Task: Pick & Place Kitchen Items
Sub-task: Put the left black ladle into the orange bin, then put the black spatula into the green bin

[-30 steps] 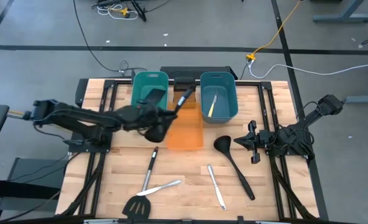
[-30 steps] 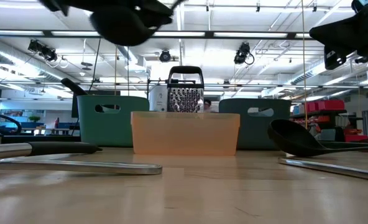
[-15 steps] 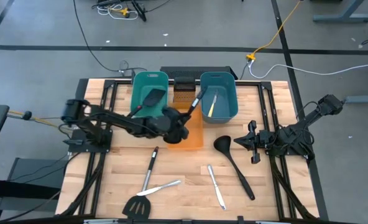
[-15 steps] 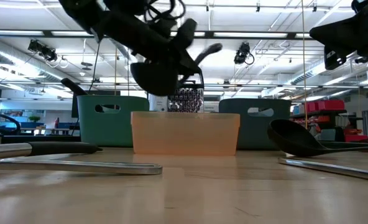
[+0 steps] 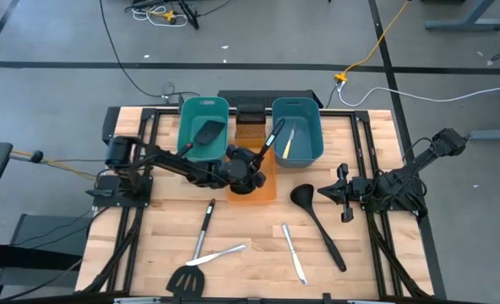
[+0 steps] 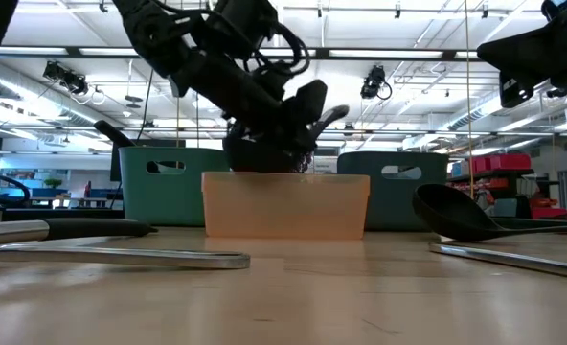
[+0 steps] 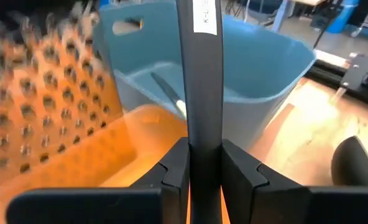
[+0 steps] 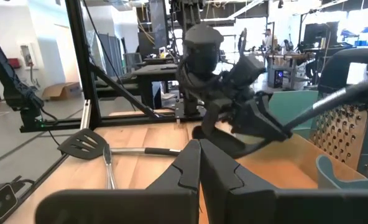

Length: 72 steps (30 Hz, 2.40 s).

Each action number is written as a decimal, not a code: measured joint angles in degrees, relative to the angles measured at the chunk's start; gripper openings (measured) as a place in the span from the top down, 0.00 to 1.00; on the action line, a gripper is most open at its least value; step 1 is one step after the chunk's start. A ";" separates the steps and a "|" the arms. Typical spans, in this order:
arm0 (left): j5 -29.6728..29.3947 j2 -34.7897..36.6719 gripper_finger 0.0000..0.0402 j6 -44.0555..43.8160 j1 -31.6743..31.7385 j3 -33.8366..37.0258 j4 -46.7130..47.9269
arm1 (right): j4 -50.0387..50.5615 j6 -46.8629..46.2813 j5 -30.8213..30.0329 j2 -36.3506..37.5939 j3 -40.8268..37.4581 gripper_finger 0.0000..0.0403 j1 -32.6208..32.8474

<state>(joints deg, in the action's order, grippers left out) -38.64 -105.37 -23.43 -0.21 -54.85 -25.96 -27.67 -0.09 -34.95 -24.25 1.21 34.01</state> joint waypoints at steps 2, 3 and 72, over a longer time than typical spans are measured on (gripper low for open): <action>-0.11 -0.55 0.83 -1.46 0.00 0.00 -0.01 | -0.01 0.01 0.01 0.00 0.00 0.97 0.00; -0.17 -0.56 0.83 -1.98 -0.02 0.00 0.68 | 0.01 0.01 0.01 0.00 0.00 0.97 0.01; 8.63 35.12 0.71 18.08 -6.93 -2.59 36.09 | 0.25 -0.03 1.39 0.00 0.00 0.97 -0.01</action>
<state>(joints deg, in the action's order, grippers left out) -30.01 -70.24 -5.35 -7.14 -57.44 10.12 -27.42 -0.12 -33.55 -24.25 1.21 34.00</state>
